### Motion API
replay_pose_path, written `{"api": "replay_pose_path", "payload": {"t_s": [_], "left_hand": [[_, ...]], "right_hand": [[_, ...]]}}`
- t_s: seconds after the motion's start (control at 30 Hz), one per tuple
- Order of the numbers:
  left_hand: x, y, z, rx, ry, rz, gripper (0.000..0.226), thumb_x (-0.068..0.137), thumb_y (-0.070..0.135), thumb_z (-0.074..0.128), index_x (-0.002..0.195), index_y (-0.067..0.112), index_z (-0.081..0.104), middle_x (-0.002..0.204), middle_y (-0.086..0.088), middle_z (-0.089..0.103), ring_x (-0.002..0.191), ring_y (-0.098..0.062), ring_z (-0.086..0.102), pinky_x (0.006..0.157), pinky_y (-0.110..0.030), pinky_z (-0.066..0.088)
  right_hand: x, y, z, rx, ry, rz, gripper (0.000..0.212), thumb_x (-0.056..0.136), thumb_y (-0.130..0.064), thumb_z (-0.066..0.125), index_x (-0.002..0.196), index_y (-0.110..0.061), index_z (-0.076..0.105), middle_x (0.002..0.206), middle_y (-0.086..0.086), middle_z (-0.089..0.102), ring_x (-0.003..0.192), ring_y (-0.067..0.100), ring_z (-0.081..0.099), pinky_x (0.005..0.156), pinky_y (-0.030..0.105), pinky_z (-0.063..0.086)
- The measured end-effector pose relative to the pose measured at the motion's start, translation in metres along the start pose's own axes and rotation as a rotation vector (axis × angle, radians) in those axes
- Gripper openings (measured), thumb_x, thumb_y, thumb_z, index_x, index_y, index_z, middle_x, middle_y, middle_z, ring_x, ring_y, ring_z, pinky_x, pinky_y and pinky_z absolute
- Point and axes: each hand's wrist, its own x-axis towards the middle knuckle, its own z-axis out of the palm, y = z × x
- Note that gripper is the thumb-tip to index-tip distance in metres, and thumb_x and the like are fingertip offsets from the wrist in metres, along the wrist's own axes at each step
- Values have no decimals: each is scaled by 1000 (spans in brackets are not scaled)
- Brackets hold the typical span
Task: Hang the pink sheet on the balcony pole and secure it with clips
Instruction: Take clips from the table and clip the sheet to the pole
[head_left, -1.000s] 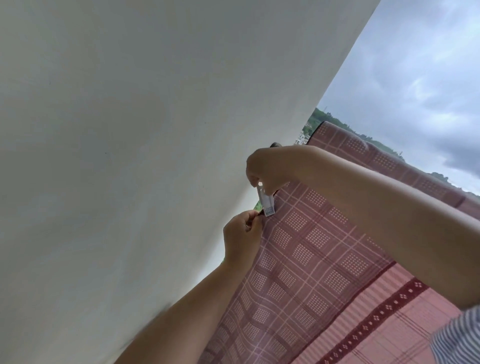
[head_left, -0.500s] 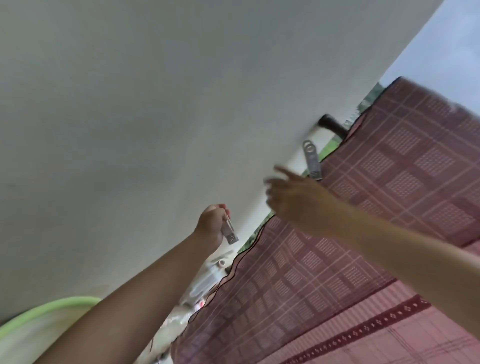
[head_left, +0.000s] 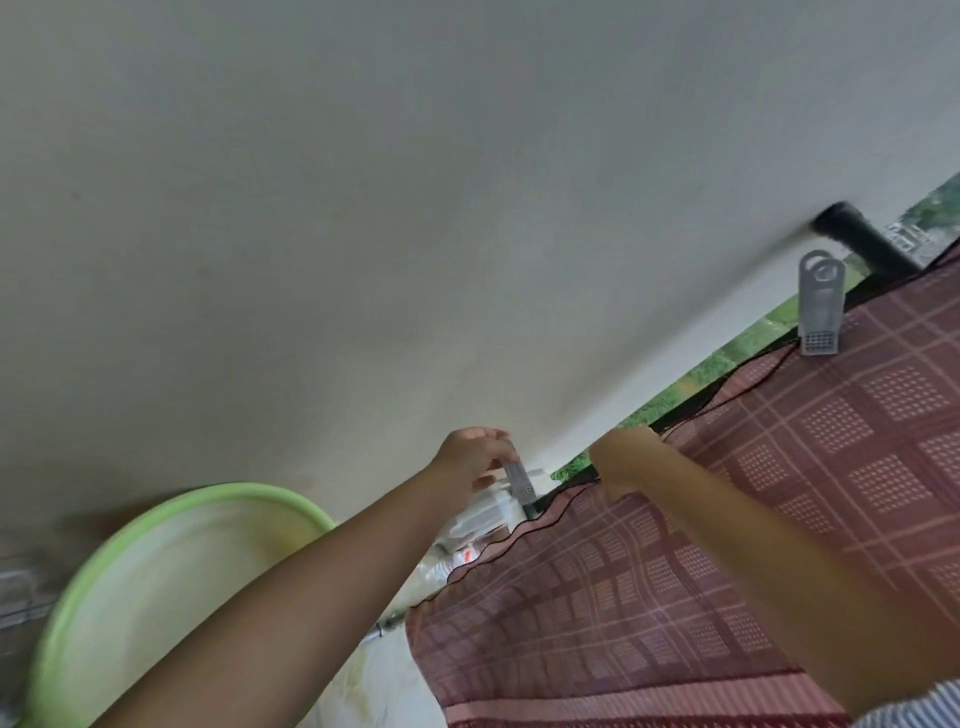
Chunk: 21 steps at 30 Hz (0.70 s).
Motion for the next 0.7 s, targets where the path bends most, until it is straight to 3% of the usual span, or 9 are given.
{"api": "replay_pose_path", "payload": {"t_s": [0.07,0.2,0.3,0.37,0.5,0.6,0.7], "left_hand": [[6,-5,-4,19,-14,-12,26,74,-12,55,71,14,56,72,-2,54,70,-14,52,70,-27,44],[14,-17,-7,81,-10,-3,25,67,-12,68,75,9,58,76,-5,56,78,-20,55,75,-28,51],[14,-26,-6,263,24,72,31,65,-5,74,93,2,62,77,-2,60,74,-15,56,58,-14,49],[15,-33,-6,305,8,138,32,67,-9,71,97,-1,62,71,2,59,63,-6,56,53,-8,46],[19,-46,-1,247,32,221,29,63,-13,74,66,13,60,54,13,62,42,10,57,47,-3,46],[27,-54,5,193,83,242,33,60,-9,78,60,19,60,52,17,61,42,11,57,51,-7,48],[33,-58,10,201,81,265,33,61,-10,76,61,19,60,54,14,60,43,11,57,51,-4,48]], "right_hand": [[5,-2,4,2,30,-10,17,83,-14,55,97,-6,55,64,-1,38,70,19,47,70,31,41],[17,-6,10,45,-5,-38,23,82,-8,54,104,0,55,95,10,58,78,23,53,72,30,48],[25,-8,15,91,5,-39,23,83,-2,49,105,0,54,110,12,59,77,22,52,72,29,48],[28,-9,15,109,22,-39,25,84,1,44,107,1,53,109,12,59,81,23,55,71,28,47],[26,-10,17,31,110,-66,22,83,2,43,101,-1,57,95,9,56,79,20,56,68,24,45],[22,-9,21,-59,279,-195,24,81,3,42,96,-3,60,104,5,60,98,19,53,85,29,45],[20,-6,25,-93,352,-268,25,80,3,41,93,-4,62,105,2,61,102,18,49,96,34,41]]}}
